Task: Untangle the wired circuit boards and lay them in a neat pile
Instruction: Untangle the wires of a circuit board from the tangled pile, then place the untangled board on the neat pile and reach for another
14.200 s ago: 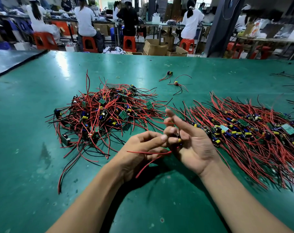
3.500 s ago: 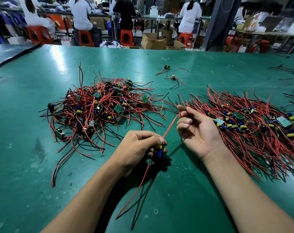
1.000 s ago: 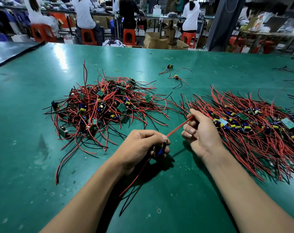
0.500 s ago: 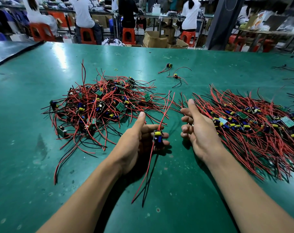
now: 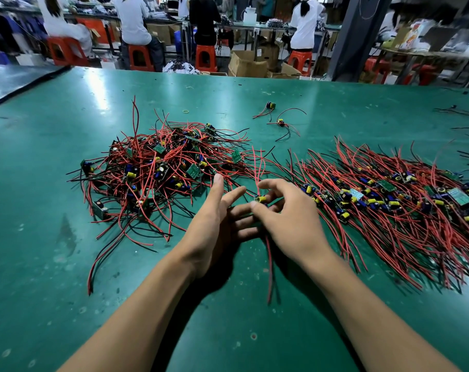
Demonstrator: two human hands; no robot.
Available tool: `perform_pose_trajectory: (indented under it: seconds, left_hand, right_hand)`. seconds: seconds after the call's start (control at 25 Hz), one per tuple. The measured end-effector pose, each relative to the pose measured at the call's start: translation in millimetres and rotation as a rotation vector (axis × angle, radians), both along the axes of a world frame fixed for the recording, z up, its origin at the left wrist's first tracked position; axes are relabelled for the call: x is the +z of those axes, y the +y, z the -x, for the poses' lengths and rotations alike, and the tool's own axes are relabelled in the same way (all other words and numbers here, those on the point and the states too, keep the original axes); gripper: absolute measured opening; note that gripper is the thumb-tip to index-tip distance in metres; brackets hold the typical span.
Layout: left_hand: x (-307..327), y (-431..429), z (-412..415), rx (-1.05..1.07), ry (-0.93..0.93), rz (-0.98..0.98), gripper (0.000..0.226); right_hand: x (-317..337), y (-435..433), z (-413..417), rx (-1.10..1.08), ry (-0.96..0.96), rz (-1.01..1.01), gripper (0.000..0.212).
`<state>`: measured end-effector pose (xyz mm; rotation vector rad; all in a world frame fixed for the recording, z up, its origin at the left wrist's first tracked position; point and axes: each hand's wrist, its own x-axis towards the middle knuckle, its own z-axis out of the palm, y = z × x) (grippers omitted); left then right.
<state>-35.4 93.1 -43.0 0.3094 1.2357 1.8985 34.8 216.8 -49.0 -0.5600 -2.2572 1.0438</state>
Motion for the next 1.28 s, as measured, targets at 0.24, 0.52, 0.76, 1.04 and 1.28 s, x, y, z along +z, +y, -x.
perform_pose_trajectory:
  seconds: [0.24,0.52,0.76,1.04,1.28]
  left_hand:
    - [-4,1,-3,0.095,0.000,0.064,0.039]
    - [-3,-1,4,0.438,0.212,0.052,0.019]
    - [-3,1,15,0.562,0.238,0.062,0.052]
    - [-5,-6,35,0.474,0.032,-0.042,0.078]
    - [-4,-8,39,0.453,-0.007,-0.054,0.056]
  right_hand:
    - [11,49,-13,-0.257,-0.045,-0.152,0.024]
    - [15,34,-16,-0.381,-0.244,-0.428,0.037]
    - [-7,-16,-3,0.066,-0.224,-0.312,0.024]
    - [-4,8,-6,-0.161,-0.435,-0.378,0.031]
    - [1,9,-10,-0.226,-0.509,-0.393,0.032]
